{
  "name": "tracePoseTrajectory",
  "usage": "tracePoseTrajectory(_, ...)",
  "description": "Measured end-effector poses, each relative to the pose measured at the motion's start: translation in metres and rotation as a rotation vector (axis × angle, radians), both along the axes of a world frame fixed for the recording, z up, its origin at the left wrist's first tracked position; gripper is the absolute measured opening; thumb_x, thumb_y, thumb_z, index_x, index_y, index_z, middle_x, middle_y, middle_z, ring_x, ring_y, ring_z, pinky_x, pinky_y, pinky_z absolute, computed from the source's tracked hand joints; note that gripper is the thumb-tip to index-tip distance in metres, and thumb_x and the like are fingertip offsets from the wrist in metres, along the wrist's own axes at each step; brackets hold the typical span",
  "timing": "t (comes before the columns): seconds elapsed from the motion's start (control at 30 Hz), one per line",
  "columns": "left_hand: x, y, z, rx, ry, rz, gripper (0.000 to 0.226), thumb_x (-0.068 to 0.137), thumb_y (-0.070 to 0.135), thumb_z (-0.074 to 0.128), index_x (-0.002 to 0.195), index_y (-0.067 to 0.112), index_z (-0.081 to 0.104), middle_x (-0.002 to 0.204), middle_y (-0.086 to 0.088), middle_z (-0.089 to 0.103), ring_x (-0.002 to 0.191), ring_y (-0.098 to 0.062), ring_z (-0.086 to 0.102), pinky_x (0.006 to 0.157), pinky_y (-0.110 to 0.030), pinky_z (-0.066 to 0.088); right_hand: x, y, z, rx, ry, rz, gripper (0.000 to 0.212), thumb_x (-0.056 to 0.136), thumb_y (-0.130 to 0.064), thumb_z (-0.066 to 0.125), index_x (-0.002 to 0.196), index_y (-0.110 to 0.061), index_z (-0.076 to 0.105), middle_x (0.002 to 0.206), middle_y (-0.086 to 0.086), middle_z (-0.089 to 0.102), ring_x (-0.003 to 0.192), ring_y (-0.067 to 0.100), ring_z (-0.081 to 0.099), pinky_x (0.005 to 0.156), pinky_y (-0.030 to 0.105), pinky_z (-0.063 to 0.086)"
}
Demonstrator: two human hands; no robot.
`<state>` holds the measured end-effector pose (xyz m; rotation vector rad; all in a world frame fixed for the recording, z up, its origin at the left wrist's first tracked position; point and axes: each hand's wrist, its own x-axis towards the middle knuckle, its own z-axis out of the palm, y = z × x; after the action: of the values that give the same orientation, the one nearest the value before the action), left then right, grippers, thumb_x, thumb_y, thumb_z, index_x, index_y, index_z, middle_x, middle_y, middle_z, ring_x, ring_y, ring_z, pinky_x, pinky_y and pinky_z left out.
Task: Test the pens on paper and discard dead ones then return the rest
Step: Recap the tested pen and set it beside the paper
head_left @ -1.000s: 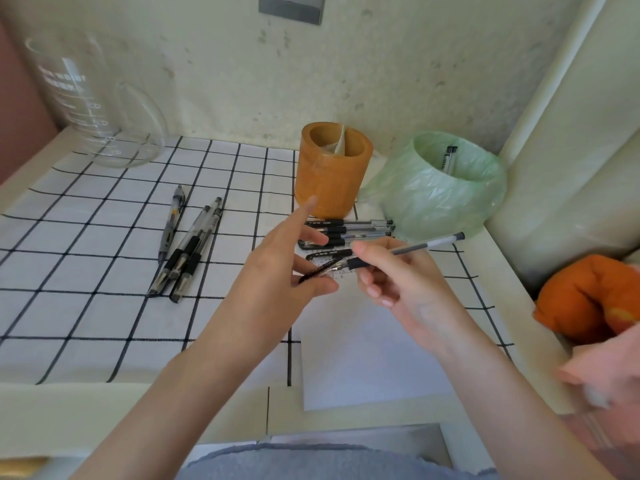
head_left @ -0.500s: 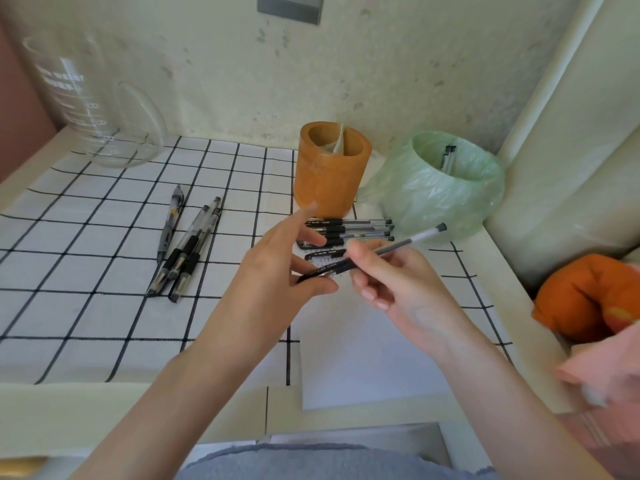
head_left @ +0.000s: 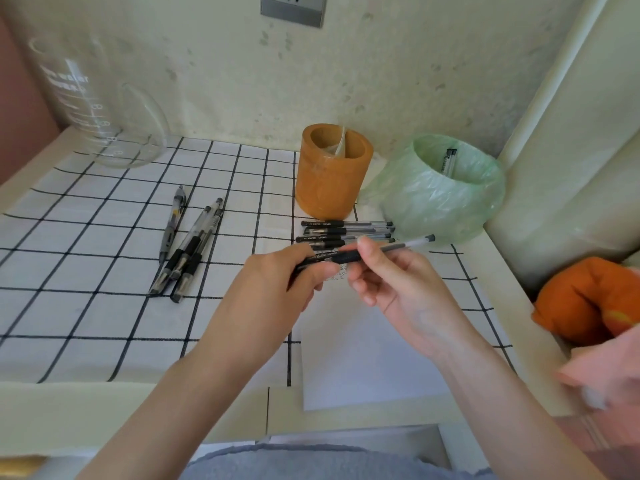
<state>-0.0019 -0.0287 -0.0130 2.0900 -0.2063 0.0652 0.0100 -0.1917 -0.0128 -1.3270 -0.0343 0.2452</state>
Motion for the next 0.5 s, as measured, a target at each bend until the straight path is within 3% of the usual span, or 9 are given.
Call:
tracePoseTrajectory(0.1,-0.001,-0.002,0.004,-0.047,0.009,-0.012,0.028,0.086,0.041,0.054,0.065,0.021,0.055,0.047,0.008,0.052,0.042,-0.004,0.043,0.044,-0.013,0.034,0.0,0.009,0.0,0.03,0.025,-0.012,0.034,0.09,-0.029,0.051,0.084,0.0,0.066,0.064,0.008,0.065,0.055,0.013,0.057,0.045,0.019,0.041)
tracePoseTrajectory(0.2,-0.002,-0.006,0.009,-0.323,0.133,0.028,0.037,0.09,0.05,0.038,0.084,0.021,0.059,0.065,0.008,0.057,0.041,-0.004,0.038,0.043,-0.013,0.032,0.008,0.015,0.0,0.117,0.111,-0.131,0.032,0.095,-0.029,0.048,0.086,-0.002,0.064,0.064,0.008,0.065,0.053,0.013,0.058,0.044,0.019,0.042)
tracePoseTrajectory(0.27,0.001,-0.004,0.014,-0.598,0.191,0.05,0.033,0.097,0.037,0.03,0.1,0.021,0.058,0.077,0.005,0.059,0.039,-0.008,0.033,0.04,-0.016,0.027,0.016,0.01,0.001,0.232,0.184,-0.26,0.026,0.096,-0.025,0.049,0.085,-0.003,0.06,0.06,0.007,0.062,0.049,0.013,0.056,0.043,0.019,0.044)
tracePoseTrajectory(0.37,0.002,0.003,0.024,-0.889,0.203,-0.016,0.033,0.094,0.017,0.03,0.117,0.019,0.053,0.087,0.003,0.062,0.038,-0.01,0.028,0.041,-0.019,0.023,0.024,0.002,-0.002,0.309,0.252,-0.365,0.023,0.096,-0.022,0.049,0.089,-0.001,0.056,0.057,0.007,0.06,0.046,0.013,0.055,0.041,0.019,0.045)
tracePoseTrajectory(0.5,0.0,0.009,0.022,-0.89,0.147,-0.096,0.042,0.08,0.005,0.044,0.118,0.02,0.053,0.096,0.005,0.063,0.043,-0.011,0.037,0.044,-0.015,0.035,0.031,0.0,-0.011,0.273,0.307,-0.345,0.025,0.096,-0.022,0.051,0.105,0.001,0.053,0.062,0.012,0.064,0.05,0.016,0.06,0.043,0.021,0.049)
